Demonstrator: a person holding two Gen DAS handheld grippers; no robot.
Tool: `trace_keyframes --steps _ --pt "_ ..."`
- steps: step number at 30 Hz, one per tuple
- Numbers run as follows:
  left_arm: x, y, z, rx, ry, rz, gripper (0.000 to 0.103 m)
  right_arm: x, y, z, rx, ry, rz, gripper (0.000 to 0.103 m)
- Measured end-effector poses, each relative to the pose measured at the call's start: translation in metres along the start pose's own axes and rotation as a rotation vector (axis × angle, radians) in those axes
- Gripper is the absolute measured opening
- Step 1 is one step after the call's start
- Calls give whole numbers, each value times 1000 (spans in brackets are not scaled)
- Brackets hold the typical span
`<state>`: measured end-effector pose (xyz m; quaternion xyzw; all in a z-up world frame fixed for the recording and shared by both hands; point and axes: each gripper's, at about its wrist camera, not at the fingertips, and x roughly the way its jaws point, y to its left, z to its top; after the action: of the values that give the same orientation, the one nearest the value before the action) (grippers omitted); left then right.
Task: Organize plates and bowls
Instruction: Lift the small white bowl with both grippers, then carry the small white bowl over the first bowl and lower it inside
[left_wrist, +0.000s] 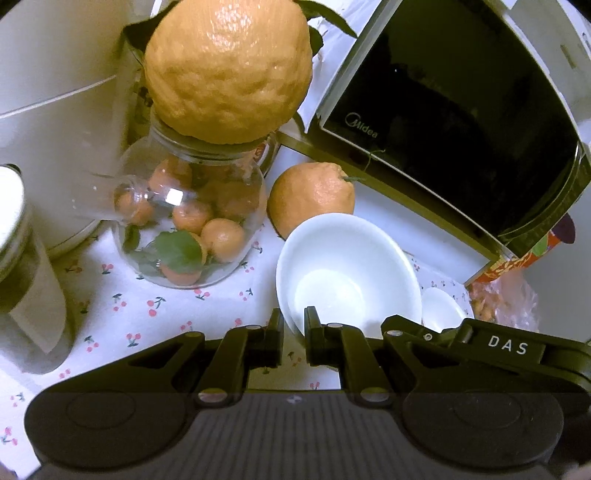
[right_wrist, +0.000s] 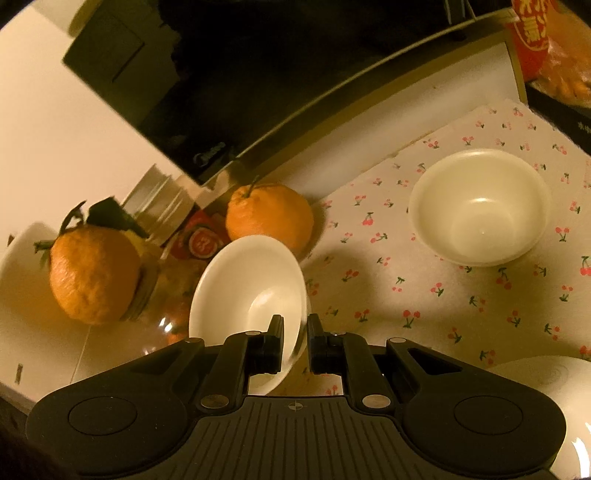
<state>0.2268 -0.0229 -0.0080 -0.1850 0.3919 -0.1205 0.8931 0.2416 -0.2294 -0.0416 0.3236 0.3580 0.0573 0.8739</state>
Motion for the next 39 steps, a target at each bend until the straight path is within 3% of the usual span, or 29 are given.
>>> trace_keyframes --steps 25,31,39 --pt "-65 19 -5 0 73 4 10 -50 34 -28 -37 117 49 14" --pt "-81 21 -11 29 93 9 10 -57 34 -37 -14 166 68 15" --pt "-99 30 -22 69 131 28 11 -68 46 -59 -80 207 68 17"
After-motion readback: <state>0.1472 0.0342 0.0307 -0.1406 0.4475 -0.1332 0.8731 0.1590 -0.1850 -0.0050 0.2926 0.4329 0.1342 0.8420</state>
